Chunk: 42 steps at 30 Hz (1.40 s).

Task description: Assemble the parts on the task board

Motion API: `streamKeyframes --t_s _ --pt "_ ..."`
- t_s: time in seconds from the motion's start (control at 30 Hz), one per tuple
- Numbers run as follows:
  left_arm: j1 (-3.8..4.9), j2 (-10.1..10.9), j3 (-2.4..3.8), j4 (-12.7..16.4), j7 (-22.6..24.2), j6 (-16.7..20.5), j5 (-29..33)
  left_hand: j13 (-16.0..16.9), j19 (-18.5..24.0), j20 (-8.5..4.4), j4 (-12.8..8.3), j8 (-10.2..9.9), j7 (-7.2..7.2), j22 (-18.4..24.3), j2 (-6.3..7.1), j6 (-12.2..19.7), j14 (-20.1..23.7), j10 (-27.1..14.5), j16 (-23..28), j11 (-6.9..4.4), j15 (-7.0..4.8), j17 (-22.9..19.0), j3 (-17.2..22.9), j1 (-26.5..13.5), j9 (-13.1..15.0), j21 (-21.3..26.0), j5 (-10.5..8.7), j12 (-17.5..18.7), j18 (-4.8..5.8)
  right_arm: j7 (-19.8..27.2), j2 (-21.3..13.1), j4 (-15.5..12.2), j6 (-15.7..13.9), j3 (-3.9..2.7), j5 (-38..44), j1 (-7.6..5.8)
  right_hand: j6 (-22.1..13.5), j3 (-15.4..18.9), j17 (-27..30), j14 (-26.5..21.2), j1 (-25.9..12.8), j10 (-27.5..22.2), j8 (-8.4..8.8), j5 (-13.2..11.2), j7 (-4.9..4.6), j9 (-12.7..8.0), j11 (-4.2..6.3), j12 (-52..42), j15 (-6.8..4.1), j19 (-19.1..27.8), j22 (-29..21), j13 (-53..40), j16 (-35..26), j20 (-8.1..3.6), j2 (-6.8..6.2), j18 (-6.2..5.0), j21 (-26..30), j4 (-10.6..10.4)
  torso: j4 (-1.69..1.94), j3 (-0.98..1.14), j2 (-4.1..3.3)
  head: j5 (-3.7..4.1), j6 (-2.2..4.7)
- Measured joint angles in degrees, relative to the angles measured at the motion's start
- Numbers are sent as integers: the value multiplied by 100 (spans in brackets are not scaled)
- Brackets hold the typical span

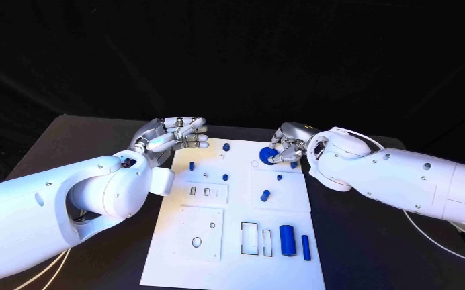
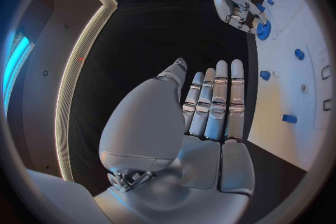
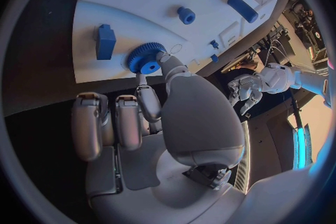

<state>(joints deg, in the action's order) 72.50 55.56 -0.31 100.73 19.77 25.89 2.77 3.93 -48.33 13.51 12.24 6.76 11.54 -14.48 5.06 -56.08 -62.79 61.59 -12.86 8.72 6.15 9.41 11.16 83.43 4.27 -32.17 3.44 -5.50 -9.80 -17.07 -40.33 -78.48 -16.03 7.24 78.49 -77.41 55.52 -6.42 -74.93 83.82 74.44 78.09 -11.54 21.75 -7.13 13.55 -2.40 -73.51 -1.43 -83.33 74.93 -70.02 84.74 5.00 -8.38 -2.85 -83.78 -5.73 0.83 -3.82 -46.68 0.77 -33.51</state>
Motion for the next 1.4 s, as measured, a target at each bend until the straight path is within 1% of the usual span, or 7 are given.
streamKeyframes --t_s 0.4,0.53,0.73,0.87,1.03,1.17,1.4 --pt "0 2 0 -1 -2 -4 0 0 0 0 0 0 0 -5 0 0 0 0 0 0 0 -1 0 0 0 0 0 0 0 -107 10 -96 -203 8 595 51 198 0 1 22 84 224 -108 -36 55 42 61 -356 -23 -40 -1 -425 81 -40 84 24 -109 0 1 -1 0 6 10" --pt "0 2 0 -5 -2 -6 0 0 0 0 0 0 0 -5 0 0 0 0 0 0 0 -1 0 0 0 0 0 0 0 -148 7 -169 -352 14 715 69 230 -31 1 22 98 265 -106 77 87 41 62 -406 -23 -40 -1 -493 94 -40 98 24 -138 -31 2 -1 1 3 24" --pt "0 0 0 -16 -4 -9 0 0 0 0 0 0 0 -4 0 0 0 0 0 0 0 -1 0 0 0 0 0 0 0 -193 -26 -403 -664 12 877 72 252 -47 2 22 98 314 -99 167 68 30 72 -473 -23 -61 -2 -494 127 -61 97 24 -175 -47 3 0 4 -14 51" --pt "0 -2 0 -34 -4 -11 0 0 0 0 0 0 0 -9 0 0 0 0 0 0 0 6 0 0 0 0 0 21 0 -224 -36 -627 -841 8 991 65 273 -69 2 0 98 314 -83 233 88 31 72 -497 -44 -61 -2 -494 160 -61 97 24 -198 -69 3 -1 9 -20 69" --pt "0 -12 0 -63 -5 -12 0 0 0 0 0 0 0 -9 0 0 0 0 0 0 0 6 0 0 0 0 0 21 1 -255 130 -760 -992 1 1124 39 273 -70 2 0 98 314 -78 234 88 31 71 -497 -44 -60 -2 -494 160 -61 97 24 -198 -70 -1 -3 11 -28 101" --pt "0 -34 0 -82 -5 -13 0 0 0 0 0 0 0 -9 0 0 0 0 0 0 0 6 0 0 0 0 0 21 0 -271 343 -740 -1066 0 1207 34 272 -70 2 0 98 314 -74 234 88 29 71 -497 -44 -60 -2 -493 160 -61 97 24 -198 -70 10 -7 10 -9 113" --pt "0 -36 0 -101 -5 -13 0 0 0 0 0 0 0 -8 0 0 0 0 0 0 0 5 0 0 0 0 0 21 0 -293 746 -426 -1112 0 1290 43 271 -94 3 0 97 314 -89 256 88 16 72 -497 -44 -60 -3 -493 160 -61 97 24 -198 -94 22 -14 2 -18 120"
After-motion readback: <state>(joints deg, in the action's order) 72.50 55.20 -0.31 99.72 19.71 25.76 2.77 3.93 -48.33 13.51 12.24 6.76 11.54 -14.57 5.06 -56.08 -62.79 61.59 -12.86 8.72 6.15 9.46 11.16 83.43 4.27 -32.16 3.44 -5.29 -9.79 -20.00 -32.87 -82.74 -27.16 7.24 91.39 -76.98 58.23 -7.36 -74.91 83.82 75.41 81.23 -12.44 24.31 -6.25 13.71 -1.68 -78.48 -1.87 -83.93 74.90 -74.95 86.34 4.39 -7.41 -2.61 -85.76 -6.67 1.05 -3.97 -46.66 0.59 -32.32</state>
